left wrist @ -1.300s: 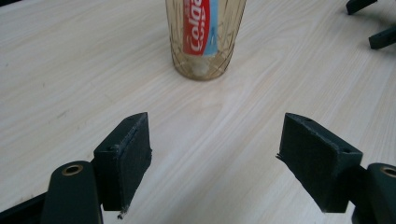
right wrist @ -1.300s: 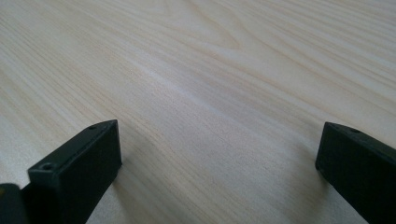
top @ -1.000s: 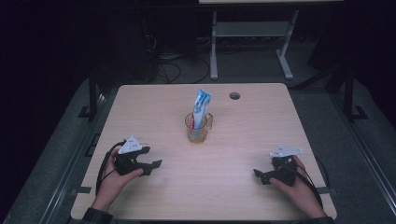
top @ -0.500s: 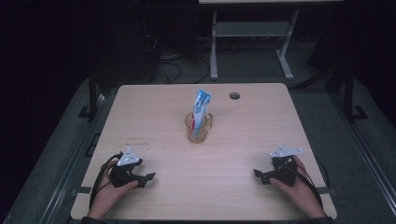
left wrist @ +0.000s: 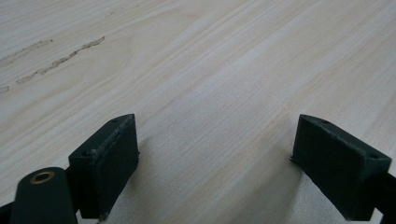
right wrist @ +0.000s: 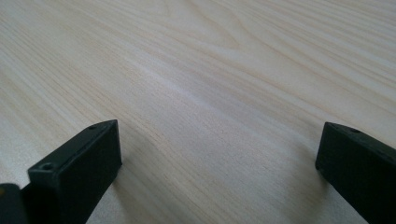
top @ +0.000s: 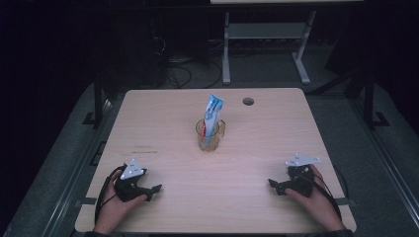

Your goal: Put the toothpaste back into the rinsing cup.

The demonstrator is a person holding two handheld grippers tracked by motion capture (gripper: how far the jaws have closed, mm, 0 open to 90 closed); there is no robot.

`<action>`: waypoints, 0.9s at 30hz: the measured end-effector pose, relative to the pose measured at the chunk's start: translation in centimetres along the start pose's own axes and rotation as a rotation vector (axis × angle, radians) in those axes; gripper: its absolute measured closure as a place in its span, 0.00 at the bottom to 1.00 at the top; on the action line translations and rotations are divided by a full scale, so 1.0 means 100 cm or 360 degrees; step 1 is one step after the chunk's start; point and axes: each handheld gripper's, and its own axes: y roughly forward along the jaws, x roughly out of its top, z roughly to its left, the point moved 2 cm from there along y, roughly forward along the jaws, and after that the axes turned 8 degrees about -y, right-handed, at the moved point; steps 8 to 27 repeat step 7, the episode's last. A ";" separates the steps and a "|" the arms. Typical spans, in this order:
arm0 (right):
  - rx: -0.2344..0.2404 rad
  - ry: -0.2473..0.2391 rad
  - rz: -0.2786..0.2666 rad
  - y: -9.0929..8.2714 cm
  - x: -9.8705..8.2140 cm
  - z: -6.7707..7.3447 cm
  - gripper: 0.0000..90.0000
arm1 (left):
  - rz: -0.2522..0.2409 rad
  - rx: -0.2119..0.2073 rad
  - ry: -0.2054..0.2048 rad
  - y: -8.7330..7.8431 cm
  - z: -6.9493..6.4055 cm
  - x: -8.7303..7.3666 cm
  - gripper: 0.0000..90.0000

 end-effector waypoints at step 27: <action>0.0000 0.0000 0.0000 0.000 0.000 0.000 0.00 | 0.0000 0.0003 -0.0002 0.000 0.000 0.000 0.15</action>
